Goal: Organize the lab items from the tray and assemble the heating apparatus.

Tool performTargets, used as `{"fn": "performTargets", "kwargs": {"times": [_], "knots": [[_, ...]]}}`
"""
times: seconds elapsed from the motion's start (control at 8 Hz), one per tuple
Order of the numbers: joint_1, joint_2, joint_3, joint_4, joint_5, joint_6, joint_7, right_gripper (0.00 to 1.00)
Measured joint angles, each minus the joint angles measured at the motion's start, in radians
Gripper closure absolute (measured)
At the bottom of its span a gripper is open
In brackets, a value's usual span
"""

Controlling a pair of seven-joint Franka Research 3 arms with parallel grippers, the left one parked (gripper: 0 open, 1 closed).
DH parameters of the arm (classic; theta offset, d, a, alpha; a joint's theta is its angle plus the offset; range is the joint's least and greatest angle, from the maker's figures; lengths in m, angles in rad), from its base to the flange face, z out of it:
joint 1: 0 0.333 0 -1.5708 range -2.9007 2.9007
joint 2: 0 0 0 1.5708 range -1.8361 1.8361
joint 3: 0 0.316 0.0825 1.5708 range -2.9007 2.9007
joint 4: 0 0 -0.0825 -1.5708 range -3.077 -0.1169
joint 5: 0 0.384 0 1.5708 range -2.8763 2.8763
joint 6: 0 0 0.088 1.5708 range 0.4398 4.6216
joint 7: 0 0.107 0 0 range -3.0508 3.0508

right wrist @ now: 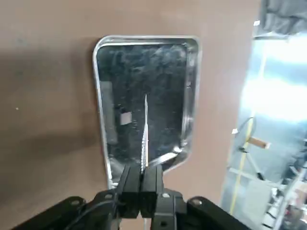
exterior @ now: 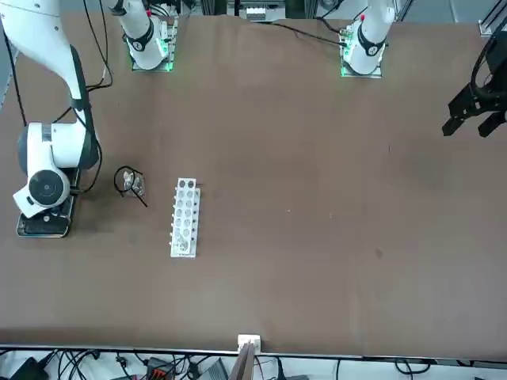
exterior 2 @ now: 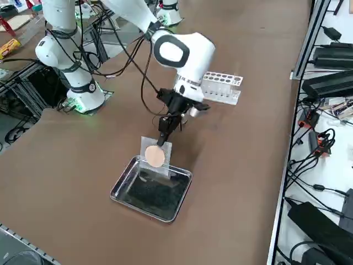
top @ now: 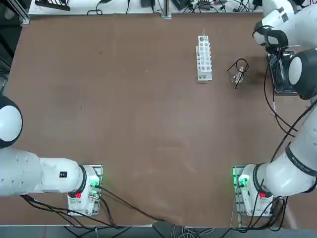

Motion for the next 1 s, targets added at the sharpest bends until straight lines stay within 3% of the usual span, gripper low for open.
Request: {"fn": "performTargets", "kwargs": {"times": [0.5, 1.0], "knots": [[0.088, 0.000, 0.009, 0.186, -0.110, -0.194, -0.098, 0.98], [0.340, 0.054, 0.018, 0.217, -0.236, -0.341, 0.004, 0.98]]}}
